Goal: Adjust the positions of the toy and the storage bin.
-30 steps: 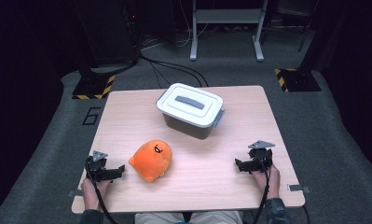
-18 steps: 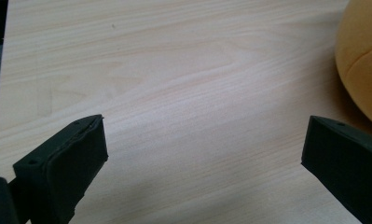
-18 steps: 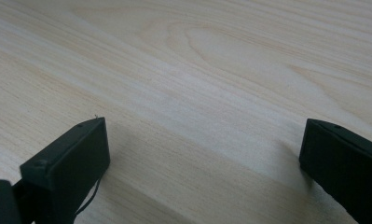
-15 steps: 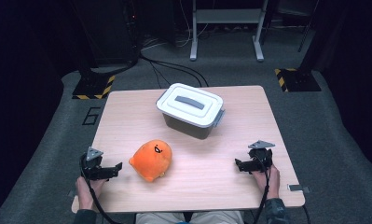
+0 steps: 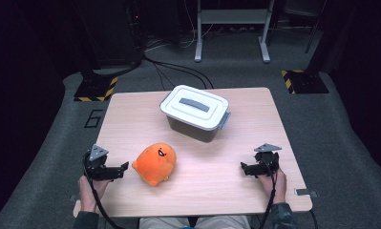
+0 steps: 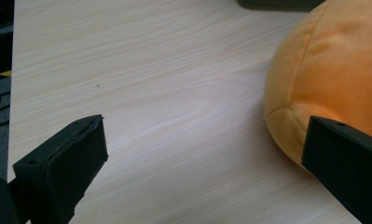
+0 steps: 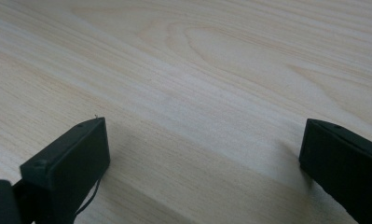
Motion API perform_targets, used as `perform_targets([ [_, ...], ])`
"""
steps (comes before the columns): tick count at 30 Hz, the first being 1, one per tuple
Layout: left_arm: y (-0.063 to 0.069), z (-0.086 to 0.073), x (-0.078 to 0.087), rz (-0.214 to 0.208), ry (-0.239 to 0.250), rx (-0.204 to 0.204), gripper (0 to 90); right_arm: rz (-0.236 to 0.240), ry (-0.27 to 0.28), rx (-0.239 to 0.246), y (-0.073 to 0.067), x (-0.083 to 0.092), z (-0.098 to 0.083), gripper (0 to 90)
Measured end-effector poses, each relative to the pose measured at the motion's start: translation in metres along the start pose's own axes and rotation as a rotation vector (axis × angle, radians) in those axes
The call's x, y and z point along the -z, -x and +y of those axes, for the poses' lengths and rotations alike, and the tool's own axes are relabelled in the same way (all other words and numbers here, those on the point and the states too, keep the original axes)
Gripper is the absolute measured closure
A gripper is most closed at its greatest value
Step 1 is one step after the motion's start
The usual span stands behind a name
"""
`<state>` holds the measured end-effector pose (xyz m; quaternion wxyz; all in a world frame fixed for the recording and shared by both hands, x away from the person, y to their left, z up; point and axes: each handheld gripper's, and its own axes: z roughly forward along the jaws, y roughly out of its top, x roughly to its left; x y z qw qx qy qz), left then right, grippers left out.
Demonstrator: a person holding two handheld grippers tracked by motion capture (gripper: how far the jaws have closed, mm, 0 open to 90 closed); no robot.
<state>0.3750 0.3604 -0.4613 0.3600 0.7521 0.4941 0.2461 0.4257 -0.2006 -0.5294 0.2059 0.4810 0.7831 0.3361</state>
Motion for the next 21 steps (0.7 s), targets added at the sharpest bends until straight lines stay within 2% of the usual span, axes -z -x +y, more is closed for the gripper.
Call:
perform_targets([
  [4,0.006,0.005,0.002,-0.008,0.016,-0.018,0.0,-0.002,-0.003,-0.002,0.0,0.0,0.0,1.0],
  [10,0.014,0.017,0.0,-0.056,0.03,-0.039,0.0,-0.003,-0.004,-0.004,0.0,0.0,0.0,1.0],
  [19,0.039,0.026,-0.006,-0.132,0.024,-0.096,0.0,-0.005,-0.003,0.0,0.0,0.0,0.0,1.1],
  [21,0.047,0.028,-0.009,-0.156,0.017,-0.125,0.0,-0.006,-0.003,-0.001,0.0,0.0,0.0,1.1],
])
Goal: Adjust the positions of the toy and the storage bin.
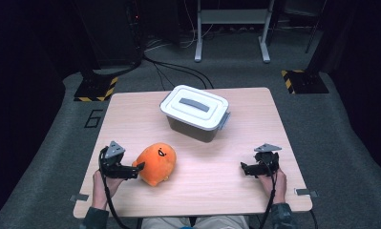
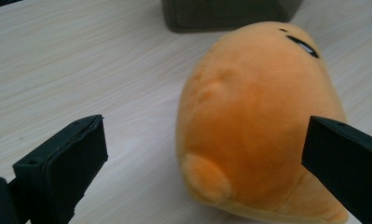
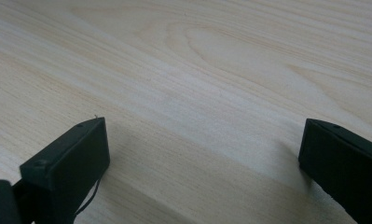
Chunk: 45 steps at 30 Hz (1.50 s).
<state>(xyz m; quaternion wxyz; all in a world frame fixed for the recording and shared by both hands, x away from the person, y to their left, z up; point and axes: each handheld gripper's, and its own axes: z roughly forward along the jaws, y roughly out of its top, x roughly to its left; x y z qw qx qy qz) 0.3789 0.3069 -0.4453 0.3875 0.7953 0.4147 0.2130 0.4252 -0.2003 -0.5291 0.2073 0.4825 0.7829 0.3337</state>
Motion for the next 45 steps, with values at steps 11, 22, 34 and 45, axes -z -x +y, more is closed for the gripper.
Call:
perform_targets([
  [11,0.025,0.013,-0.014,-0.068,-0.017,-0.062,0.0,0.001,0.0,0.0,0.0,0.0,0.0,1.1],
  [22,0.045,0.013,-0.037,-0.016,-0.116,-0.149,7.0,0.001,0.0,0.001,0.0,0.0,0.0,1.1],
  [34,0.046,0.009,-0.043,0.04,-0.105,-0.147,38.0,0.0,0.0,0.0,0.0,0.0,0.0,1.1],
  [45,0.038,0.007,-0.037,-0.007,-0.052,-0.109,55.5,0.002,0.0,-0.001,0.0,0.0,0.0,1.1],
])
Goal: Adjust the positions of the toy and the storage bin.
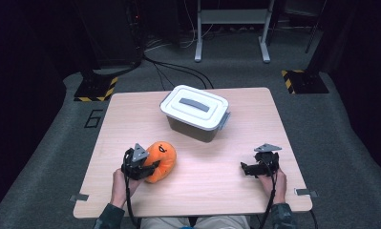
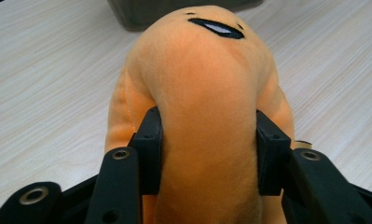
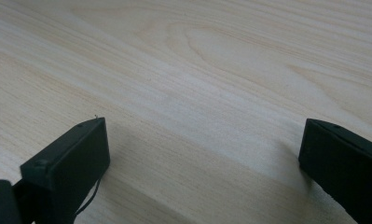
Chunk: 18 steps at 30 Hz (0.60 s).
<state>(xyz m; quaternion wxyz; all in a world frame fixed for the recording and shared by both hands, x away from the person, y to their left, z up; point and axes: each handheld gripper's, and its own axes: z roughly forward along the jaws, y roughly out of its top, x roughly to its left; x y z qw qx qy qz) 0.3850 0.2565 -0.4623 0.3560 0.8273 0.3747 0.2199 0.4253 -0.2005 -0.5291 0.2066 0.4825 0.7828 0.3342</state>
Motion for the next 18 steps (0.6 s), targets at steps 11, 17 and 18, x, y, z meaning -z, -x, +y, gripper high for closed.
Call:
perform_targets([
  [11,0.003,0.005,0.006,-0.014,0.013,-0.011,56.2,0.007,0.011,-0.004,0.002,0.002,-0.001,0.0],
  [17,0.005,0.01,0.01,-0.028,0.012,-0.02,56.0,0.017,0.026,-0.019,0.004,0.004,-0.001,0.0],
  [18,0.006,0.011,0.011,-0.028,0.013,-0.027,55.9,0.024,0.026,-0.026,0.006,0.005,-0.001,0.0],
])
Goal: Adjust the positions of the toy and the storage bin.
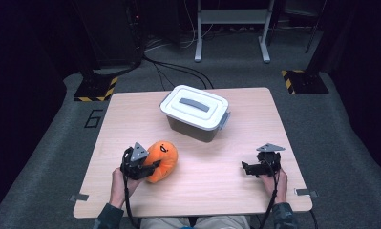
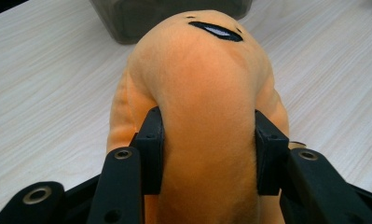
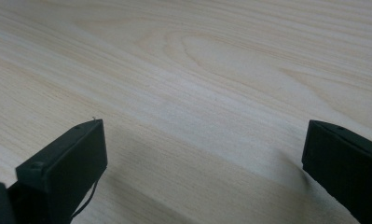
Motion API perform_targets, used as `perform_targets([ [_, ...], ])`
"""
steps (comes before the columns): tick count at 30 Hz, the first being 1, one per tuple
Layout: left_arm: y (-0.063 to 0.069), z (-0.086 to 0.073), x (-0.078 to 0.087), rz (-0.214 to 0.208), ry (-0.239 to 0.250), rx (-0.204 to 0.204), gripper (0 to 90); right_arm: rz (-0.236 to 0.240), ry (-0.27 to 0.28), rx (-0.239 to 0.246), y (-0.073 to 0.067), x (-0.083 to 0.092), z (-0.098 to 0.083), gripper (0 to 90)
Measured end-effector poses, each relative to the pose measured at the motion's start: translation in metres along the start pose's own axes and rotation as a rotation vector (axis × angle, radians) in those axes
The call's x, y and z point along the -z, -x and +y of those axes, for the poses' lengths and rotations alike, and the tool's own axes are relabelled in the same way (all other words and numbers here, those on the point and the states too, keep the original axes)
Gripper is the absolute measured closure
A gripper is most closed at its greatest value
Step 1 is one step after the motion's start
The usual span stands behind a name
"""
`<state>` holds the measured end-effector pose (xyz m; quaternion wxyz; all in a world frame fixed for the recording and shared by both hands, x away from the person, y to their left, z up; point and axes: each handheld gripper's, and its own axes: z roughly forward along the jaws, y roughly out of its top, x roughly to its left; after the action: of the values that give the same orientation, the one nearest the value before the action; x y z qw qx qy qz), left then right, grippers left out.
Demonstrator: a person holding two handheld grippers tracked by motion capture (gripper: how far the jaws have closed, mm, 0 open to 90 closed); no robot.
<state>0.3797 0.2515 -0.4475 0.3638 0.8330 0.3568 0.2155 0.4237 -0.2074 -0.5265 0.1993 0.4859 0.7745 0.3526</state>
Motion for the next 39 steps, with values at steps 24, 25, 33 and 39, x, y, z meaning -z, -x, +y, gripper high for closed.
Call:
perform_targets([
  [24,0.015,0.019,-0.003,-0.08,0.016,-0.053,55.6,-0.066,-0.024,0.005,0.02,0.019,-0.019,0.0],
  [25,0.016,0.02,-0.004,-0.082,0.02,-0.051,55.6,-0.066,-0.024,0.005,0.02,0.019,-0.019,0.0],
  [33,0.027,0.029,-0.012,-0.112,0.013,-0.087,55.5,-0.051,-0.033,0.003,0.021,0.018,-0.019,0.0],
  [39,0.035,0.041,-0.015,-0.136,0.011,-0.125,55.4,-0.049,-0.033,0.003,0.021,0.018,-0.019,0.0],
])
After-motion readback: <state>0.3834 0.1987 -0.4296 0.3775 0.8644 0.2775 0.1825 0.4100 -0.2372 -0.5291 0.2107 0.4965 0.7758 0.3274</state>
